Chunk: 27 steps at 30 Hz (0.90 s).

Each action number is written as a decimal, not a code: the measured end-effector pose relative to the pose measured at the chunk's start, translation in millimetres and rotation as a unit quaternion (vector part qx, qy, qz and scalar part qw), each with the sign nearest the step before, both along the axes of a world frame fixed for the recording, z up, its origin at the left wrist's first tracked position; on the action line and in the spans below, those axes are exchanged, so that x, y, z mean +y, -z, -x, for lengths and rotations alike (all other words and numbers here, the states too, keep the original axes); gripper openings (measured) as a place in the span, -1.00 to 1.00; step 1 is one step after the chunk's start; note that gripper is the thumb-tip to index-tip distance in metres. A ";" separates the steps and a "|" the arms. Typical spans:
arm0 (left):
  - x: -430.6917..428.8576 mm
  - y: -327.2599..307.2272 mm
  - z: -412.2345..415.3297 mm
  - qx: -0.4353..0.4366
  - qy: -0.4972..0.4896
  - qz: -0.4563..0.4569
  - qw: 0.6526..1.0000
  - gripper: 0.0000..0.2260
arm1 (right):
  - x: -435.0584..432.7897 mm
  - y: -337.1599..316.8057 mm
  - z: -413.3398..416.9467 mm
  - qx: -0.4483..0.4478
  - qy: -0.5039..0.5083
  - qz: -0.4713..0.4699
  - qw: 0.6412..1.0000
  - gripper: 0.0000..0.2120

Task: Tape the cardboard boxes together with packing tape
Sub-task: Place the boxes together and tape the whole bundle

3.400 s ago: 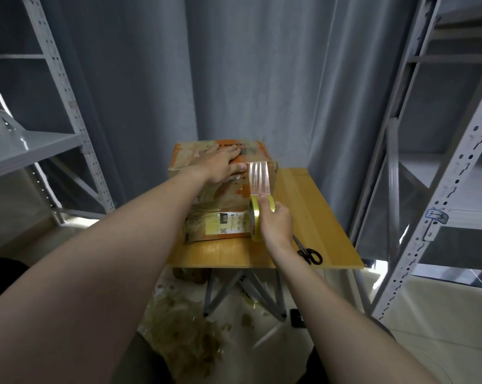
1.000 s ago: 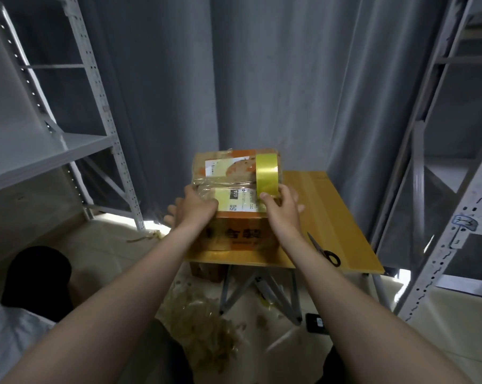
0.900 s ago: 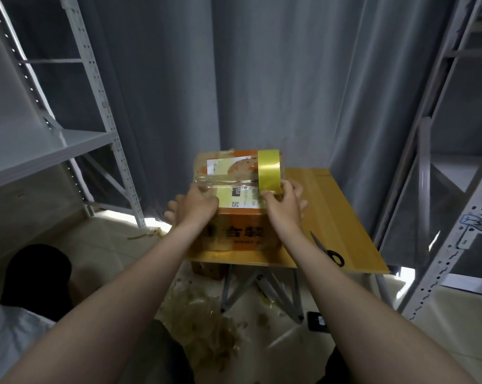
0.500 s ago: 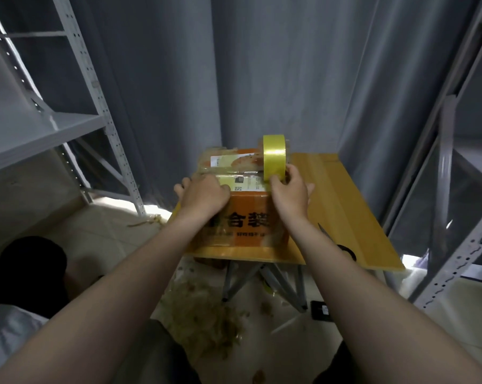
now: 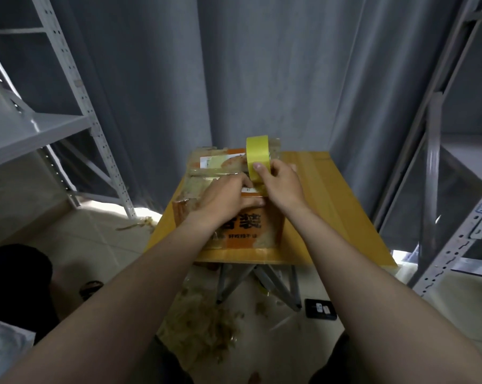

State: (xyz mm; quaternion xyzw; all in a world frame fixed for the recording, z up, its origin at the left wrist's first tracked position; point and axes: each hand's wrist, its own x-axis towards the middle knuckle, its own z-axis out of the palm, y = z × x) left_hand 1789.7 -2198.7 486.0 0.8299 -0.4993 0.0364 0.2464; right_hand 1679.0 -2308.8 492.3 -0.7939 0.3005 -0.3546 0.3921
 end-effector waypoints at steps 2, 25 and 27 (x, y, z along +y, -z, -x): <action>-0.1 0.7 -1.2 0.018 -0.009 -0.009 1.000 -0.48 | 1.2 -3.0 1.4 -0.012 -0.016 -0.027 0.999 -0.72; 11.7 -14.1 -8.0 0.046 0.102 -0.069 0.991 -0.63 | 34.4 -1.3 28.7 -0.111 -0.034 -0.048 0.992 -0.81; 11.4 -14.5 -6.5 0.050 0.102 -0.071 0.991 -0.63 | 35.2 -14.7 27.2 -0.105 -0.008 -0.048 0.993 -0.73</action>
